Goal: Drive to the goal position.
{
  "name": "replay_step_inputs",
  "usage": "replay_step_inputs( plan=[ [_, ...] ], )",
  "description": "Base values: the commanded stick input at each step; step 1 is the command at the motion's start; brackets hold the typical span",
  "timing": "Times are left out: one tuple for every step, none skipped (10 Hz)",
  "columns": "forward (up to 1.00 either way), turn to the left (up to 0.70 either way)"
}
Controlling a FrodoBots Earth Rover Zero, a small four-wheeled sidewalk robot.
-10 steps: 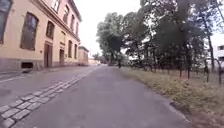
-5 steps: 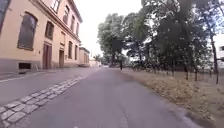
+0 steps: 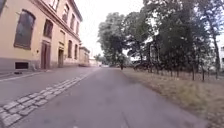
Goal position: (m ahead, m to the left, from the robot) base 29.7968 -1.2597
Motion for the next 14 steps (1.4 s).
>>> replay_step_inputs(
  plan=[
    [0.85, 0.01],
    [0.85, 0.01],
    [0.85, 0.01],
    [0.85, 0.01],
    [0.85, 0.01],
    [0.85, 0.01],
    [0.85, 0.01],
    [0.85, 0.01],
    [0.85, 0.01],
    [0.85, 0.01],
    [0.85, 0.01],
    [0.85, 0.01],
    [0.85, 0.01],
    [0.85, 0.01]
  ],
)
